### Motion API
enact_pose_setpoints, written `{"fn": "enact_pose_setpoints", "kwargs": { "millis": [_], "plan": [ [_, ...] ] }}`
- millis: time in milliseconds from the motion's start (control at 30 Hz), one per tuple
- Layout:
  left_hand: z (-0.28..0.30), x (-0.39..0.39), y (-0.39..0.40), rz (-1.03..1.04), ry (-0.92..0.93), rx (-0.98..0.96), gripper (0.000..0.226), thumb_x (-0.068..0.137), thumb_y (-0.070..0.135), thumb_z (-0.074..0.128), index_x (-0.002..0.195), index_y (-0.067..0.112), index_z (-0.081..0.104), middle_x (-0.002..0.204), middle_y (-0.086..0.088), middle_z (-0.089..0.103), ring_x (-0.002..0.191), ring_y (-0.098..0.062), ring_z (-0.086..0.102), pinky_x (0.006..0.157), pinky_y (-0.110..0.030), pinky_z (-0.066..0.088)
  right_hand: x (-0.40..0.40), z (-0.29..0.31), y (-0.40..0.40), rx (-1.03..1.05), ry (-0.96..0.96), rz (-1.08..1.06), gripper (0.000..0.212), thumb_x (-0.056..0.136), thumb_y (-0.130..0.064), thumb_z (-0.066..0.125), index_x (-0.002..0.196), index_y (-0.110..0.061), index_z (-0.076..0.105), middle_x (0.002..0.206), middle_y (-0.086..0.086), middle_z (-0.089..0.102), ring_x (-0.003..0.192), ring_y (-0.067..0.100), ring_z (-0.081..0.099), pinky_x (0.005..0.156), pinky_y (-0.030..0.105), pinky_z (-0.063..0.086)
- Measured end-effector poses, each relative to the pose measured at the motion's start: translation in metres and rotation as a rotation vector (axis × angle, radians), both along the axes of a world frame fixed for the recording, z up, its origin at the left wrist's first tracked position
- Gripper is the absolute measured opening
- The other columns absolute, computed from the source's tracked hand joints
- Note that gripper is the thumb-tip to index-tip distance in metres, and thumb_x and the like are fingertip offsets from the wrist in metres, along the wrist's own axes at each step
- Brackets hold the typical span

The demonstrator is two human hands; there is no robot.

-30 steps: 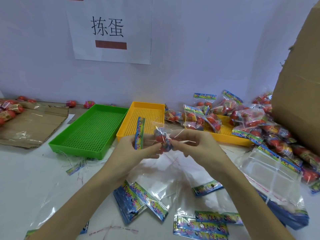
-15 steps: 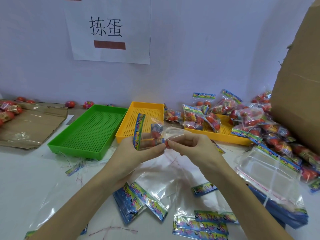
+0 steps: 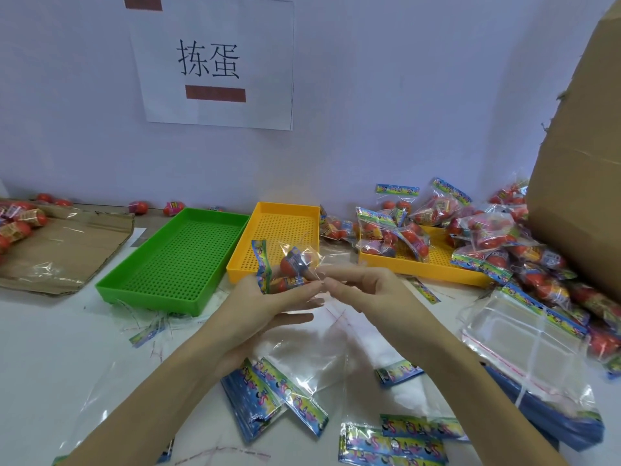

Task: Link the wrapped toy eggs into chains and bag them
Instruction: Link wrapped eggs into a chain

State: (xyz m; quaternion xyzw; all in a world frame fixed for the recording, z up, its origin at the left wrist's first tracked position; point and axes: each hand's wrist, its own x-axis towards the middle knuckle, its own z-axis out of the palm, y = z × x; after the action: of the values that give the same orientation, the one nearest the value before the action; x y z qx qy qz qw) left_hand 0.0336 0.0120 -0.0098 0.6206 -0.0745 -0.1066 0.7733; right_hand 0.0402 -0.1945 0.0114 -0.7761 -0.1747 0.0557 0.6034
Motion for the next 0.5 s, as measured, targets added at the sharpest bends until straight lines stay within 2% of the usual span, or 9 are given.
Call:
{"fn": "enact_pose_setpoints", "kwargs": {
  "millis": [67,100,133,200,267,333,433,500],
  "plan": [
    [0.000,0.002,0.000,0.012,0.025,-0.012,0.028,0.084,0.035,0.082,0.108,0.020,0.081,0.114,-0.014,0.078,0.105,-0.032,0.076,0.089,-0.041,0.063,0.000,0.000,0.000,-0.047,-0.008,0.009,0.020,0.099,-0.021,0.067,0.114,-0.027,0.079,0.116,-0.012,0.076,0.114,0.008,0.066,0.100,0.035,0.054],
    [-0.001,0.004,-0.001,0.036,0.052,-0.047,0.031,0.083,0.038,0.082,0.107,0.018,0.081,0.112,-0.015,0.078,0.102,-0.034,0.077,0.087,-0.040,0.064,0.000,0.000,0.001,-0.061,-0.026,0.001,0.019,0.098,-0.020,0.068,0.111,-0.027,0.080,0.114,-0.013,0.076,0.114,0.010,0.067,0.102,0.041,0.054],
    [-0.002,0.006,-0.002,0.062,0.084,-0.094,0.036,0.081,0.039,0.083,0.107,0.015,0.080,0.110,-0.015,0.078,0.099,-0.035,0.078,0.083,-0.039,0.065,-0.001,0.001,0.001,-0.077,-0.066,-0.014,0.017,0.097,-0.020,0.070,0.107,-0.028,0.081,0.109,-0.013,0.077,0.110,0.010,0.068,0.099,0.044,0.055],
    [-0.003,0.009,-0.002,0.089,0.158,-0.187,0.046,0.077,0.035,0.085,0.114,0.010,0.075,0.110,-0.015,0.078,0.096,-0.033,0.078,0.080,-0.040,0.065,-0.002,0.002,0.002,-0.122,-0.214,-0.064,0.016,0.094,-0.019,0.073,0.101,-0.031,0.082,0.098,-0.015,0.078,0.098,0.009,0.071,0.084,0.040,0.059],
    [-0.004,0.011,0.000,0.077,0.193,-0.197,0.048,0.077,0.035,0.085,0.117,0.011,0.076,0.114,-0.014,0.078,0.103,-0.032,0.077,0.091,-0.047,0.062,-0.002,0.002,0.002,-0.169,-0.394,-0.127,0.015,0.093,-0.019,0.074,0.100,-0.030,0.082,0.094,-0.018,0.077,0.092,0.009,0.071,0.071,0.029,0.056],
    [-0.002,0.012,0.004,0.117,0.091,-0.047,0.049,0.073,0.043,0.091,0.115,0.022,0.079,0.116,-0.008,0.078,0.109,-0.027,0.075,0.096,-0.047,0.058,0.000,0.001,0.001,-0.213,-0.526,-0.180,0.015,0.096,-0.015,0.071,0.102,-0.026,0.080,0.094,-0.017,0.076,0.091,0.009,0.070,0.070,0.021,0.050],
    [0.006,0.010,0.016,0.201,-0.241,0.312,0.067,0.066,0.060,0.087,0.127,0.042,0.068,0.122,0.013,0.075,0.114,-0.005,0.071,0.093,-0.028,0.054,0.001,0.001,-0.001,-0.359,-0.653,-0.166,0.022,0.099,-0.003,0.063,0.101,-0.021,0.075,0.095,-0.014,0.073,0.092,0.006,0.064,0.077,0.014,0.044],
    [0.008,0.010,0.021,0.110,-0.329,0.415,0.068,0.072,0.056,0.088,0.133,0.045,0.062,0.124,0.017,0.074,0.115,-0.004,0.070,0.093,-0.027,0.057,0.001,-0.002,-0.001,-0.442,-0.721,-0.115,0.026,0.097,0.004,0.060,0.097,-0.019,0.073,0.096,-0.013,0.070,0.096,0.009,0.057,0.083,0.016,0.042]
  ]
}}
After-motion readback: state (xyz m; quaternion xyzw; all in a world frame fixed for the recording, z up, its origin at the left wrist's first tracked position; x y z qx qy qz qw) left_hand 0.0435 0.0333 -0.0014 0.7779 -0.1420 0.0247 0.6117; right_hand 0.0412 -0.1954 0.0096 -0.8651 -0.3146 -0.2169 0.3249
